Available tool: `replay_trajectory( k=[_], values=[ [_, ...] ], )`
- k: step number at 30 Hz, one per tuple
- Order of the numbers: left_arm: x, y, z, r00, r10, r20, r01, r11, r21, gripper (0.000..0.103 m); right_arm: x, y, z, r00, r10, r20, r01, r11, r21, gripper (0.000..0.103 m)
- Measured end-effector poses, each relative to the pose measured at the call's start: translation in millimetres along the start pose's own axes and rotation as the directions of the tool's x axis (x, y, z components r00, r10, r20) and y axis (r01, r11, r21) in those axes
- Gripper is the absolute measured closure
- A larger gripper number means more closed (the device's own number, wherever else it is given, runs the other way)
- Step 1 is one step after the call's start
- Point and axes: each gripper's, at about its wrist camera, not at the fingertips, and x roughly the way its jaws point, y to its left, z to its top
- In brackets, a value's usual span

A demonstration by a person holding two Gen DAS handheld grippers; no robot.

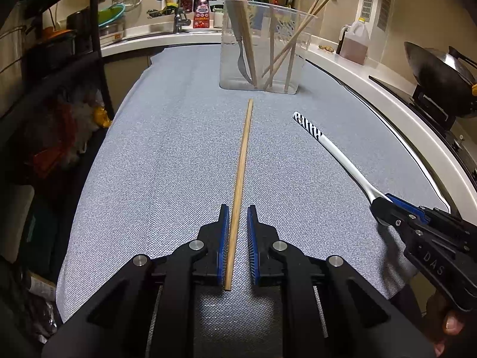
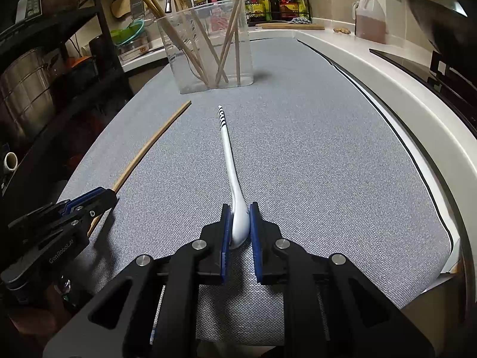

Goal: Organize utensils
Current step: 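Grasp the last wooden chopstick with the left gripper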

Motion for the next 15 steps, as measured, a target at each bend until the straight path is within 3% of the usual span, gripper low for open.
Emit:
replay_trajectory(
  k=[11,13,15],
  values=[
    [-0.1,-4.6,-0.4,1.000,0.019,0.009,-0.019,1.000,0.025,0.090,0.5,1.9,0.3,1.000,-0.010,0.000,0.010,1.000,-0.009,0.089],
    [-0.2,-6.0,-0.4,1.000,0.028,0.011,-0.028,0.999,0.034,0.097,0.5,2.8,0.2,1.000,-0.018,0.001,0.018,1.000,-0.011,0.090],
    [-1.2,-4.8,-0.5,1.000,0.028,0.010,-0.029,0.999,0.031,0.097,-0.4,2.3,0.7,1.000,-0.028,0.003,0.028,1.000,-0.002,0.091]
  ],
)
